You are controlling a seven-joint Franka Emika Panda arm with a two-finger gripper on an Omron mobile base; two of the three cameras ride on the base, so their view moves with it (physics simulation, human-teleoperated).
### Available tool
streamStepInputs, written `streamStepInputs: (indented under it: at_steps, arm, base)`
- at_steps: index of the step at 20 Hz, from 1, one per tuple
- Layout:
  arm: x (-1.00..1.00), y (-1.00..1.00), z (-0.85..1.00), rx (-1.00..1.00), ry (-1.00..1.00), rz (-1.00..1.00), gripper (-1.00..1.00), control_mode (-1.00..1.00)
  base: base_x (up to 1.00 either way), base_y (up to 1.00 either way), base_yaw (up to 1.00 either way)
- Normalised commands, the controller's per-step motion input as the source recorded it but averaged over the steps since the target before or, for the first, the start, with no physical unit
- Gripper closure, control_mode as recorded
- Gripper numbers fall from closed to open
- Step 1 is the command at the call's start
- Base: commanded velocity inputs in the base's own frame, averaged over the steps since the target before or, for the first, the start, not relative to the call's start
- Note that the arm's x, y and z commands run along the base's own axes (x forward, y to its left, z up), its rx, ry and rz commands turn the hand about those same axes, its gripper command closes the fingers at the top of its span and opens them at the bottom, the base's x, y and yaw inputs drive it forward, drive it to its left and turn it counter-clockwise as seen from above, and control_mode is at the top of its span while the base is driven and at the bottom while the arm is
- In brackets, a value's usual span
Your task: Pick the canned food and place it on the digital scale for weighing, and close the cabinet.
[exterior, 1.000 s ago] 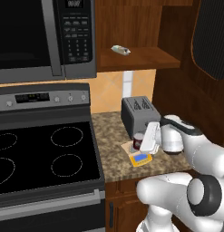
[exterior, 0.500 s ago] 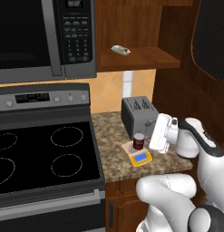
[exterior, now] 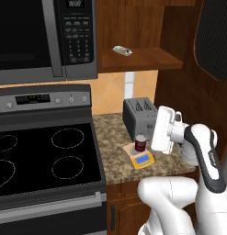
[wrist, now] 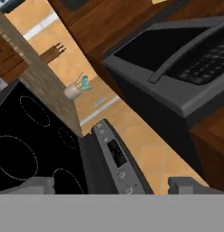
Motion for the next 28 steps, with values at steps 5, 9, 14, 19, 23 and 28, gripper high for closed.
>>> streamStepInputs:
  at_steps: [5, 9, 14, 19, 23, 28]
  arm:
    - [-0.61, 0.8, 0.23, -0.19, -0.19, -0.14, -1.0, -1.0]
    - [-0.61, 0.44, 0.1, -0.22, -0.15, -0.38, -1.0, -1.0]
    - [-0.66, 0.1, 0.1, -0.19, -0.15, -0.52, -1.0, -1.0]
    - [-0.97, 0.17, 0.08, -0.04, -0.23, -0.46, -1.0, -1.0]
    - [-0.99, 0.03, 0.07, 0.0, -0.17, -0.4, -1.0, -1.0]
    - [-1.0, -0.02, 0.0, -0.01, -0.31, -0.32, -1.0, -1.0]
  base:
    - [0.0, 0.0, 0.0]
    - [0.0, 0.0, 0.0]
    - [0.0, 0.0, 0.0]
    - [0.0, 0.0, 0.0]
    - [0.0, 0.0, 0.0]
    - [0.0, 0.0, 0.0]
